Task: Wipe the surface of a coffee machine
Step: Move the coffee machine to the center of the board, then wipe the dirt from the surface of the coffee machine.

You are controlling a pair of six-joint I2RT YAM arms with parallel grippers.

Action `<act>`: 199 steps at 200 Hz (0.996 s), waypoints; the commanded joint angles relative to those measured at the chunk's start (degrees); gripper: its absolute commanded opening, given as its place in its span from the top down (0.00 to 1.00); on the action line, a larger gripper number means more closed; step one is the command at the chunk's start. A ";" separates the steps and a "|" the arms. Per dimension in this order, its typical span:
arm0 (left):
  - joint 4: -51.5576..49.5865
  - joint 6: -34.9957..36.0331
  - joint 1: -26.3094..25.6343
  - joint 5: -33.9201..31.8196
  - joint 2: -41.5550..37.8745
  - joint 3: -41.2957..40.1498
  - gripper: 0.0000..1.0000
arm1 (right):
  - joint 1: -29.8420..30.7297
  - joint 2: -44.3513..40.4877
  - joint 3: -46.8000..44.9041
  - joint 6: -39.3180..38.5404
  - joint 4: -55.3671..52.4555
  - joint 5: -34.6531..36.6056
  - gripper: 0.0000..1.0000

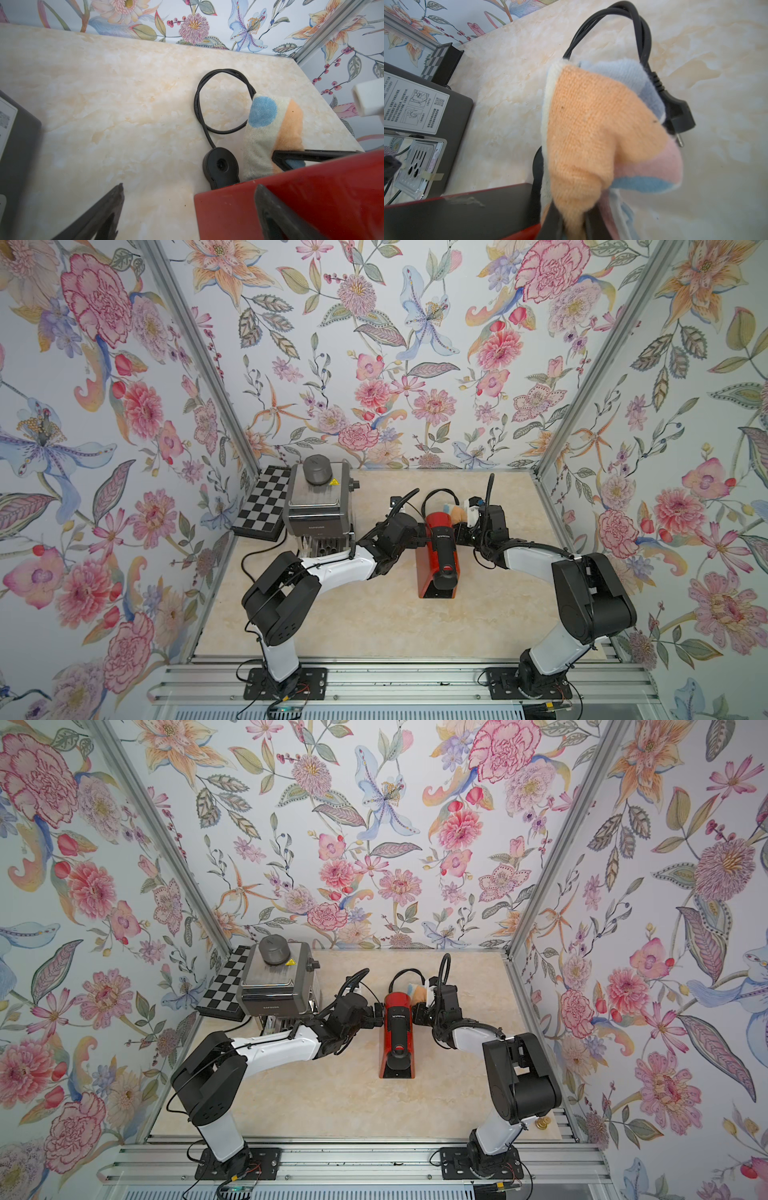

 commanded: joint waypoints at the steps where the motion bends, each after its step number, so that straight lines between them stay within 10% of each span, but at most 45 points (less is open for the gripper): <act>1: -0.30 6.19 -4.09 4.77 -3.05 8.77 0.01 | 1.37 -6.29 1.47 -0.13 -6.52 -7.98 1.00; 57: -7.86 15.06 -4.02 7.57 -5.75 15.79 0.01 | -6.85 -16.85 -0.51 -1.31 -13.59 -12.05 1.00; 122: -11.32 13.14 -2.16 19.67 -2.78 18.70 0.01 | -8.69 -27.28 -10.13 5.32 -13.89 -34.96 1.00; 199: -8.77 9.69 -0.90 22.95 2.87 15.52 0.01 | -8.10 -28.94 -18.58 5.56 -13.53 -30.20 1.00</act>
